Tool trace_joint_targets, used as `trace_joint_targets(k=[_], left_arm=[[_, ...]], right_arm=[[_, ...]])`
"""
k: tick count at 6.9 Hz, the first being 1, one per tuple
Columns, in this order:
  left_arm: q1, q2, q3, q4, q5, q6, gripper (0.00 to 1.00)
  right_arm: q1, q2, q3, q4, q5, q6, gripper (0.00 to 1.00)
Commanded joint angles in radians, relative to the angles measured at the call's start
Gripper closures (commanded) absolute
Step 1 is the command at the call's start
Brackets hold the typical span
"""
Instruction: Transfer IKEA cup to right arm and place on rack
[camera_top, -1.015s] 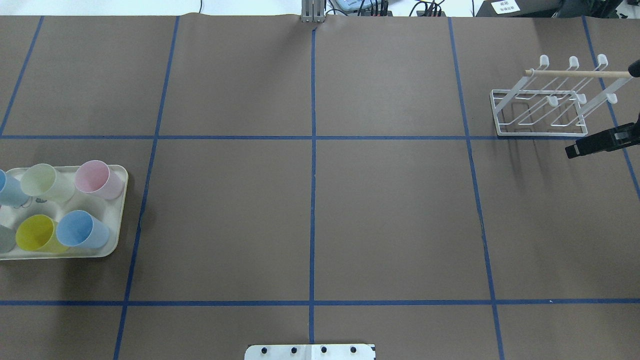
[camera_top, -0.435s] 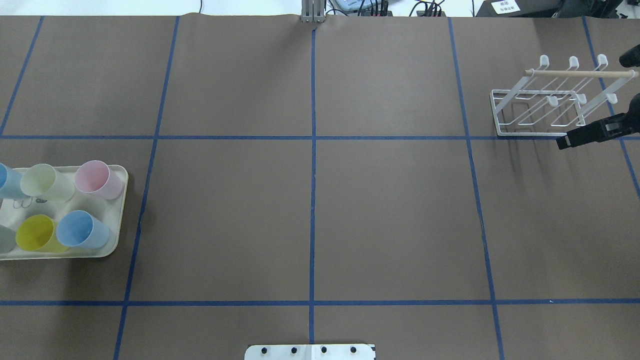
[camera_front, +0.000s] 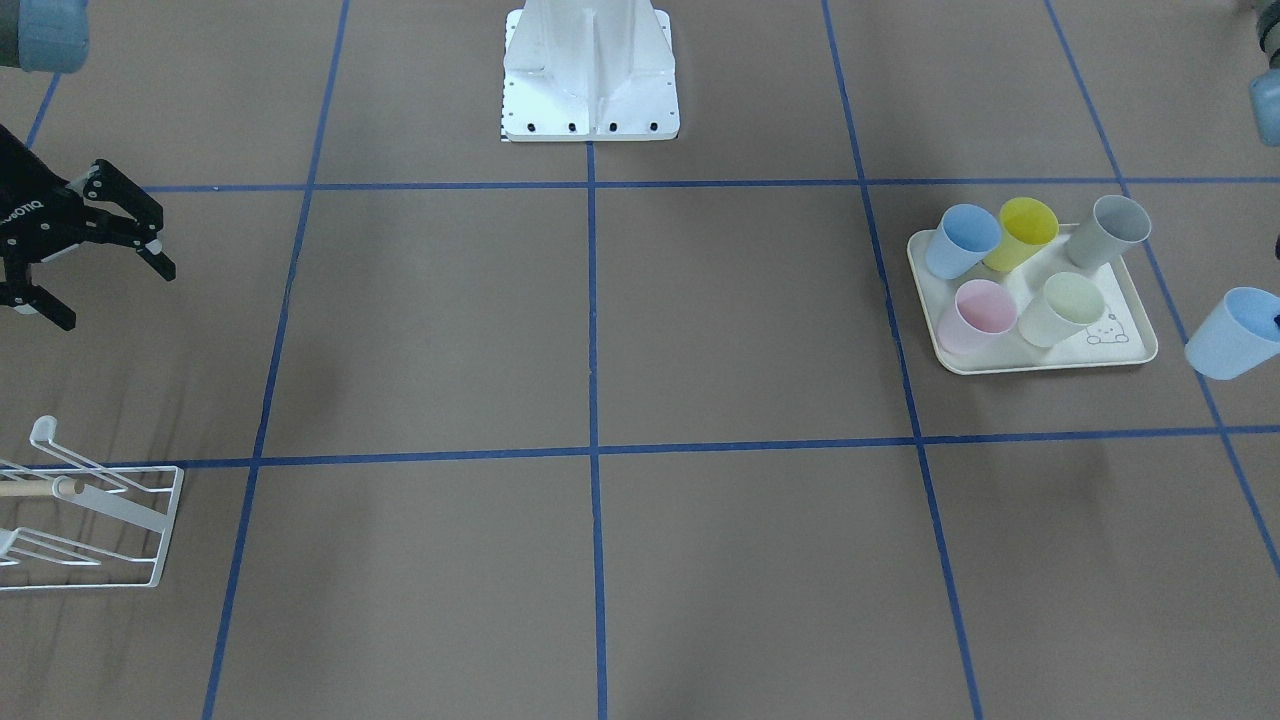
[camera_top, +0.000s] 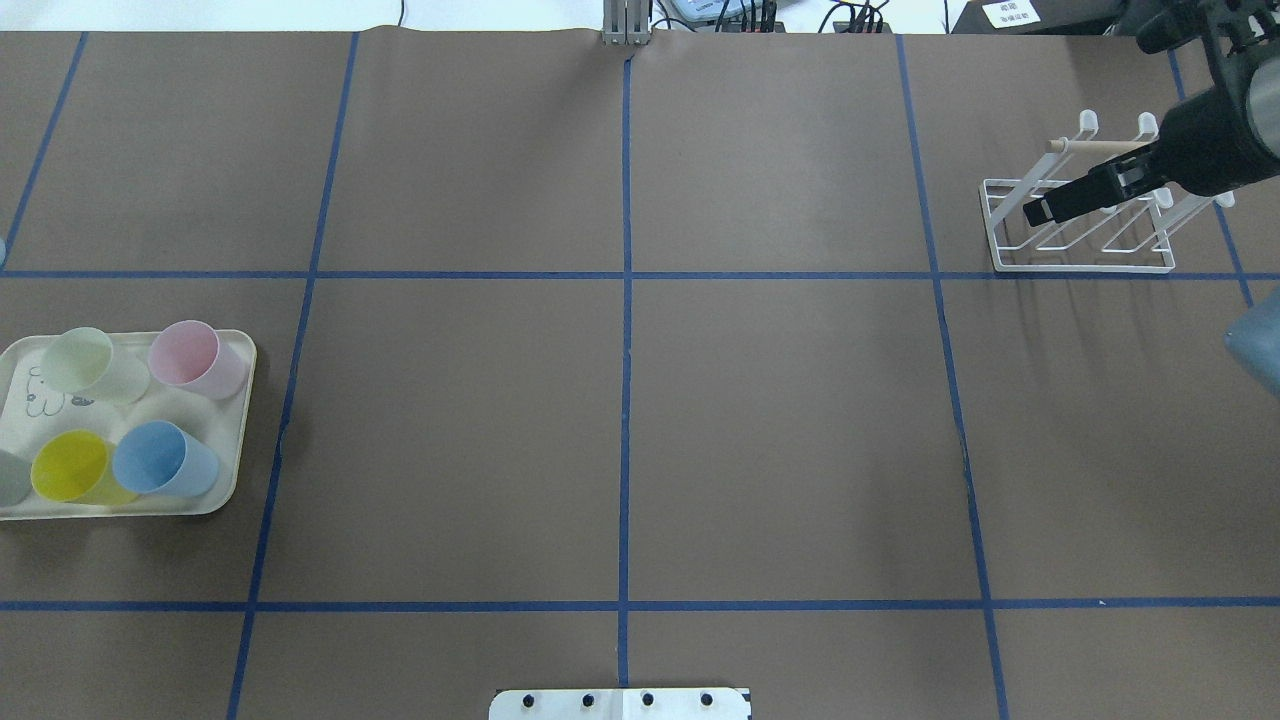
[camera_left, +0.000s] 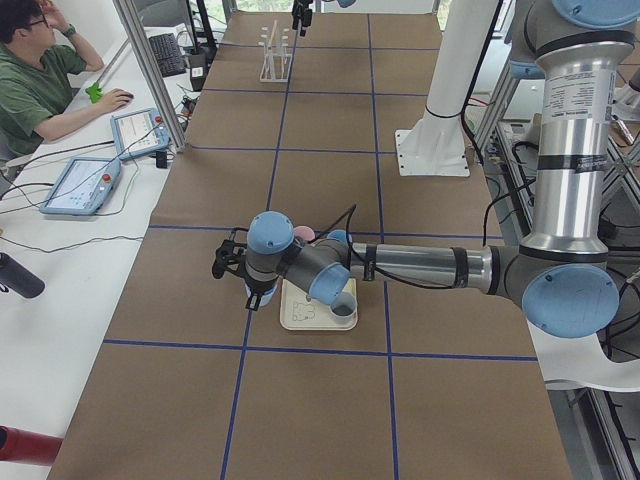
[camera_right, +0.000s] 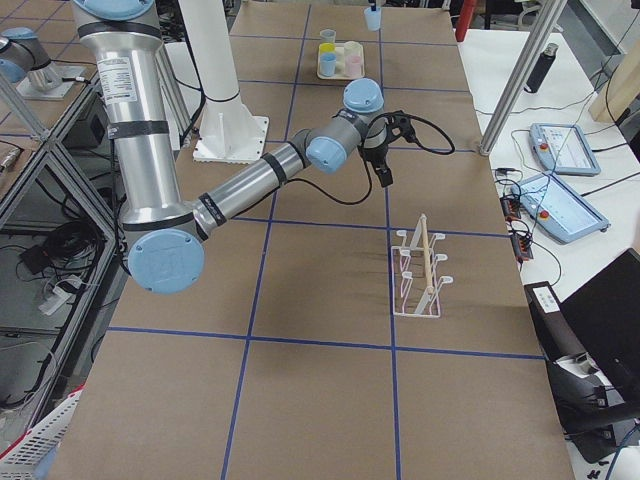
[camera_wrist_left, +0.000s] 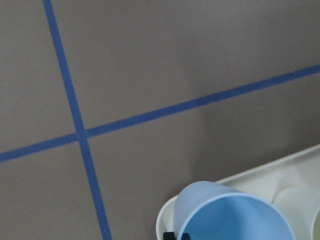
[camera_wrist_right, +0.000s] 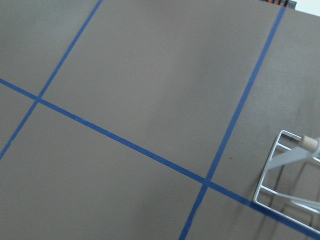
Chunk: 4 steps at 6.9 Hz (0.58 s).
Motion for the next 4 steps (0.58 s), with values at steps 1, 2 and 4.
trace_joint_targets(k=[1, 2, 4], left_arm=[[-0.012, -0.027, -0.122, 0.034, -0.100, -0.269, 1.00], [-0.010, -0.038, -0.174, 0.029, -0.158, -0.396, 1.00], [-0.010, -0.064, -0.259, 0.022, -0.250, -0.630, 1.00]], right_arm=[[-0.028, 0.032, -0.116, 0.301, -0.031, -0.013, 0.01], [-0.058, 0.069, -0.153, 0.383, -0.104, -0.013, 0.01], [-0.132, 0.117, -0.156, 0.384, -0.255, -0.023, 0.01]])
